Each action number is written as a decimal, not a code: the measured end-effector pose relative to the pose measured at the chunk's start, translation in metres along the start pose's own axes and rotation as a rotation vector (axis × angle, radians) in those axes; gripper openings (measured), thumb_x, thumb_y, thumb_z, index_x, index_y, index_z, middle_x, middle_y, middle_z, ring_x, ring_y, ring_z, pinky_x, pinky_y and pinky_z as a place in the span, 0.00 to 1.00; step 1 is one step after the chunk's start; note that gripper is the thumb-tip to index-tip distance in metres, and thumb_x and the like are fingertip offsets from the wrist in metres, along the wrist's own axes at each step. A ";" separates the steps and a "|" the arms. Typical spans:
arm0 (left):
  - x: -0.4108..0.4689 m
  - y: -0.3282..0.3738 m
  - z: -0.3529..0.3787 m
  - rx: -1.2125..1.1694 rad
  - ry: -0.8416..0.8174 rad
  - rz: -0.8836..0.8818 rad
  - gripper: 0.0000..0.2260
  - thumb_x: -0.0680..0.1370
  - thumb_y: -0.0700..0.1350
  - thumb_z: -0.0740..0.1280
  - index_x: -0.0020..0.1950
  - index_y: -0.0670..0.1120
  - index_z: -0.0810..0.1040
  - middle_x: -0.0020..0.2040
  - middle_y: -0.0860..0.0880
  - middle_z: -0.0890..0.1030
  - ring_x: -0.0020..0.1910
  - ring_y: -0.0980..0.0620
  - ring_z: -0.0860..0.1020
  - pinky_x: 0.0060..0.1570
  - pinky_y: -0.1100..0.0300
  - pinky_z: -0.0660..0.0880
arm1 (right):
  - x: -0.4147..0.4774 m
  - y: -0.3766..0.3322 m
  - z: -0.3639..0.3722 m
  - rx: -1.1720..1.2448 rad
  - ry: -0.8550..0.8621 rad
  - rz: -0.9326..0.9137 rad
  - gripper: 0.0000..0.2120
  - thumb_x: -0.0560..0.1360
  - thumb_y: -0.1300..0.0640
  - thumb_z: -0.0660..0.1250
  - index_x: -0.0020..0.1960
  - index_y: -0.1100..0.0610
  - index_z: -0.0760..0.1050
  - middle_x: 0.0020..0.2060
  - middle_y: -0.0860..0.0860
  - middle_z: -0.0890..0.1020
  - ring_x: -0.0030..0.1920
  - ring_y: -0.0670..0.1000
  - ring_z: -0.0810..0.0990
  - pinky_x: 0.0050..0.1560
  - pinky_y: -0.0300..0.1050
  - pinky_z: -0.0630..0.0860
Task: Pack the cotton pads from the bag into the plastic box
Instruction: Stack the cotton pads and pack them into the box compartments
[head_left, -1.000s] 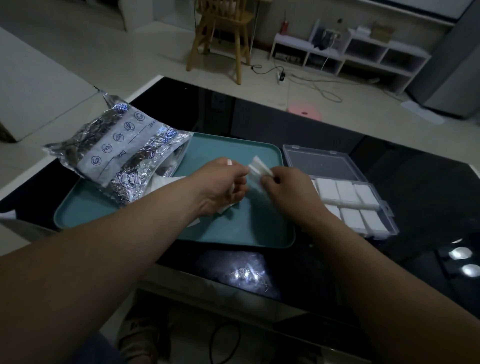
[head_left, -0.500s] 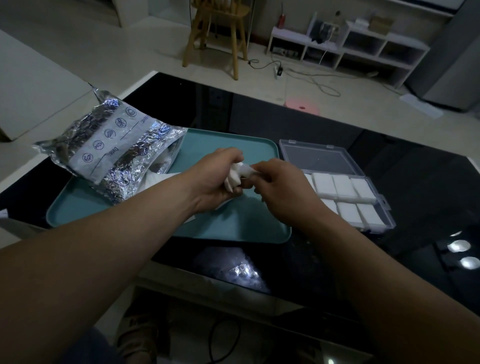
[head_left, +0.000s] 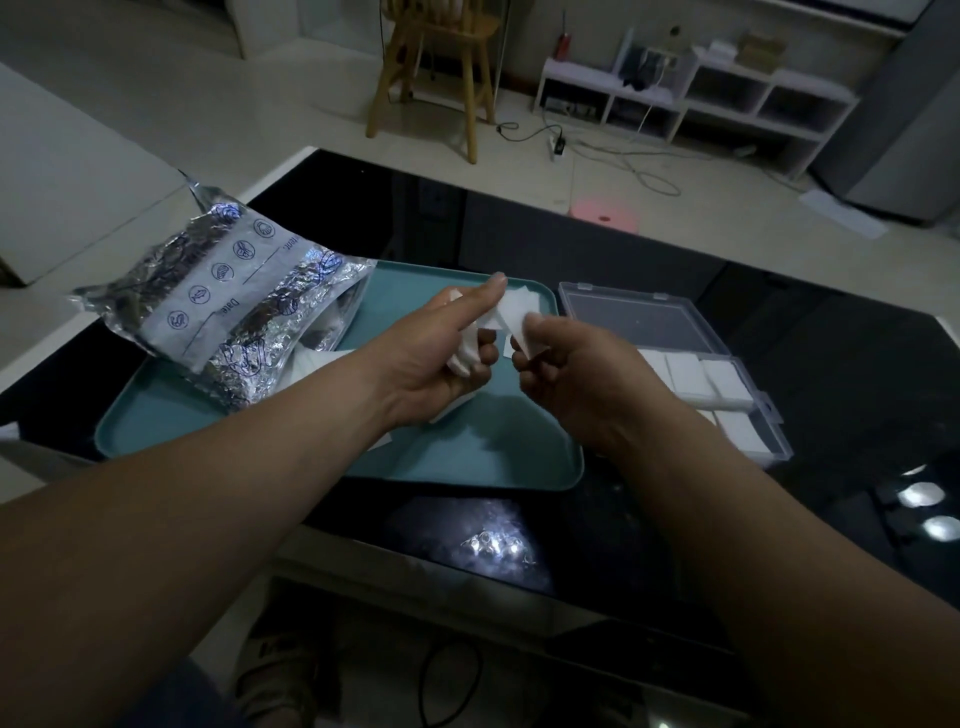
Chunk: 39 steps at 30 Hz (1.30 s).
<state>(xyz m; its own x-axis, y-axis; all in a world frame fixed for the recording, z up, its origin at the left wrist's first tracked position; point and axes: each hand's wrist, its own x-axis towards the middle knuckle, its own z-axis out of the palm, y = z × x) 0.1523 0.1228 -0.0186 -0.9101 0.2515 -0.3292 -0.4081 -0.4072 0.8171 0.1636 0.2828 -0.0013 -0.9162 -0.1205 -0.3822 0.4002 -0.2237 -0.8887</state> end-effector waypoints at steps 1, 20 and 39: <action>-0.001 0.002 0.001 -0.003 -0.031 -0.032 0.16 0.79 0.58 0.70 0.57 0.48 0.73 0.39 0.48 0.76 0.33 0.55 0.71 0.30 0.64 0.64 | 0.000 0.001 0.001 0.002 -0.020 0.021 0.05 0.83 0.60 0.66 0.51 0.60 0.79 0.33 0.51 0.81 0.35 0.47 0.78 0.35 0.38 0.76; -0.001 0.000 0.004 0.040 -0.080 -0.150 0.20 0.79 0.63 0.66 0.58 0.48 0.76 0.40 0.47 0.75 0.33 0.53 0.71 0.23 0.67 0.64 | 0.004 -0.011 -0.013 -0.277 0.101 -0.077 0.06 0.80 0.56 0.71 0.47 0.57 0.79 0.31 0.48 0.78 0.32 0.46 0.75 0.35 0.42 0.68; -0.004 -0.006 0.020 -0.036 -0.271 -0.195 0.25 0.78 0.67 0.63 0.44 0.45 0.79 0.41 0.47 0.79 0.40 0.51 0.81 0.40 0.57 0.80 | -0.007 0.011 -0.009 -1.163 -0.132 -0.694 0.24 0.66 0.38 0.77 0.46 0.50 0.68 0.48 0.48 0.78 0.48 0.53 0.78 0.47 0.59 0.79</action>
<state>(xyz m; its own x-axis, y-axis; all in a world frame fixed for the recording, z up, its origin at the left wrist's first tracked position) 0.1598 0.1415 -0.0130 -0.7644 0.5502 -0.3360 -0.5794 -0.3577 0.7324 0.1741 0.2901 -0.0104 -0.8844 -0.4238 0.1957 -0.4483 0.6542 -0.6091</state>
